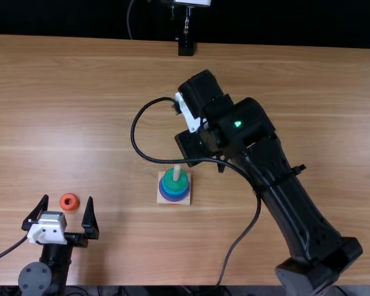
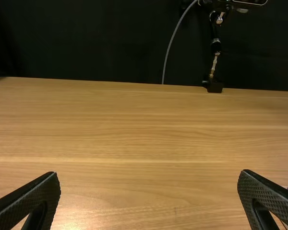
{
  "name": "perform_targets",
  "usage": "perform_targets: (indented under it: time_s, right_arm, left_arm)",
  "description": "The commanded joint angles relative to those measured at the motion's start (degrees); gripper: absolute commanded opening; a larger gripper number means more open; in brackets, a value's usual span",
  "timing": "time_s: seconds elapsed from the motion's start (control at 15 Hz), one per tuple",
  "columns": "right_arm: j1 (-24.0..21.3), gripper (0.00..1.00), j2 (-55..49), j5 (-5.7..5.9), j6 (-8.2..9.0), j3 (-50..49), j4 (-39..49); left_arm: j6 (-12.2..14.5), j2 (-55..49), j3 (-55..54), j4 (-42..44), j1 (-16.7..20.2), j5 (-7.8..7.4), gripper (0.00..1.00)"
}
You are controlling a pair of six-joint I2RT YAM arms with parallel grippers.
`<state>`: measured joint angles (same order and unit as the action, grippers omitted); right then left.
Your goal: Build the Hanoi tower: stack the rings onto the peg from bottom to top in this color order: purple, dark blue, light blue, dark green, light green, yellow, orange.
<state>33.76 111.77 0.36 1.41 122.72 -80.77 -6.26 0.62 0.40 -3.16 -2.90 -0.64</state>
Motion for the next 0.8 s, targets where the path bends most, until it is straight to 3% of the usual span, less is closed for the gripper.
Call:
perform_targets:
  time_s: [0.0,0.27,0.4,0.73]
  right_arm:
    - [1.5,0.0,-0.6,-0.36,0.17,1.7,-0.1]
    - [3.9,0.0,-0.6,-0.78,0.49,1.6,-0.2]
    - [4.7,0.0,-0.6,-0.78,4.07,1.6,-0.2]
    - [6.7,0.0,-0.7,-0.78,4.39,0.9,-0.3]
  left_arm:
    - [0.3,-0.6,-0.4,-2.1,0.4,-0.83,1.0]
    - [0.3,-0.6,-0.4,-2.1,0.4,-0.83,1.0]
    - [0.3,-0.6,-0.4,-2.1,0.4,-0.83,1.0]
    - [0.3,-0.6,-0.4,-2.1,0.4,-0.83,1.0]
